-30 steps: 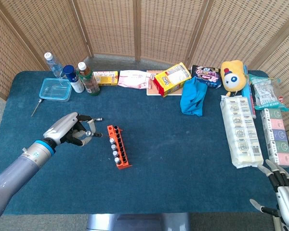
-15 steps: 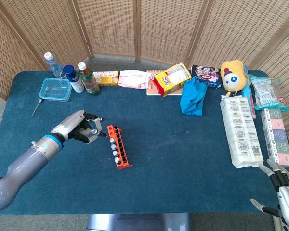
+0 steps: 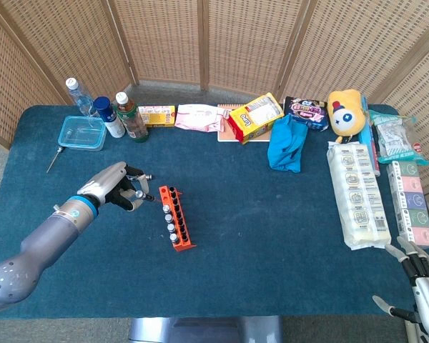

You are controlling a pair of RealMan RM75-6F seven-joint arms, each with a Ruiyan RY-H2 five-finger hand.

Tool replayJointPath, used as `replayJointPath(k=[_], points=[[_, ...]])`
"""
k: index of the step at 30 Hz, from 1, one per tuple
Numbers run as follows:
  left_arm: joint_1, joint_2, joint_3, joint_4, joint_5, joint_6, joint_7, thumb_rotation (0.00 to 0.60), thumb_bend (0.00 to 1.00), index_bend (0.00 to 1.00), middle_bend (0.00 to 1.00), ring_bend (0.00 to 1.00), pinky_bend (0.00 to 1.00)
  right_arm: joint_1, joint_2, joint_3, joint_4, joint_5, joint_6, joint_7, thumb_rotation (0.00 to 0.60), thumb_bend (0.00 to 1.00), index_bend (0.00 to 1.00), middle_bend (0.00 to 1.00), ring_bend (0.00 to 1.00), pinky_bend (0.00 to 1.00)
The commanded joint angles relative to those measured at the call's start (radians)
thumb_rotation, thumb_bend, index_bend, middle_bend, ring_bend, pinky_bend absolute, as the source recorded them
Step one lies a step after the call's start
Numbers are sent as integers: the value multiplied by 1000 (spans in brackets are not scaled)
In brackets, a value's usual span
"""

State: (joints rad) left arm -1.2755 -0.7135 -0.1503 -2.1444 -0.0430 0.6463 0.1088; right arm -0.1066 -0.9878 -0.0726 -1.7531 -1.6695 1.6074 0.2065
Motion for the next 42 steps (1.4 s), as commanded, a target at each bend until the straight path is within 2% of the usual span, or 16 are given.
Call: replayJointPath(k=[1, 8, 16, 21, 26, 37, 42], points=[[-14, -19, 1, 14, -19, 18, -3, 600, 401, 563, 1000, 1000, 1000, 1, -1, -1, -1, -1, -3, -3, 600, 0, 157, 58, 0, 0], [-10, -7, -31, -1, -11, 3, -34, 600, 403, 564, 1000, 1000, 1000, 3, -4, -1, -1, 3, -9, -7, 600, 0, 157, 58, 0, 0], [9, 72, -70, -34, 18, -67, -83, 600, 400, 564, 1000, 1000, 1000, 7, -5, -1, 2, 7, -16, -5, 600, 0, 157, 58, 0, 0], [2, 80, -57, -32, 16, -96, -87, 600, 400, 564, 1000, 1000, 1000, 7, -5, -2, 2, 6, -16, -6, 600, 0, 157, 58, 0, 0], [-21, 57, -21, -4, -1, -127, -80, 600, 399, 563, 1000, 1000, 1000, 6, -5, -1, 2, 9, -14, -3, 600, 0, 156, 58, 0, 0], [-59, 50, 25, 9, -12, -123, -84, 600, 399, 564, 1000, 1000, 1000, 6, -4, 1, 3, 12, -13, -1, 600, 0, 157, 58, 0, 0], [-62, 63, 28, 2, -3, -121, -94, 600, 399, 564, 1000, 1000, 1000, 6, -4, 0, 3, 11, -13, -1, 600, 0, 157, 58, 0, 0]])
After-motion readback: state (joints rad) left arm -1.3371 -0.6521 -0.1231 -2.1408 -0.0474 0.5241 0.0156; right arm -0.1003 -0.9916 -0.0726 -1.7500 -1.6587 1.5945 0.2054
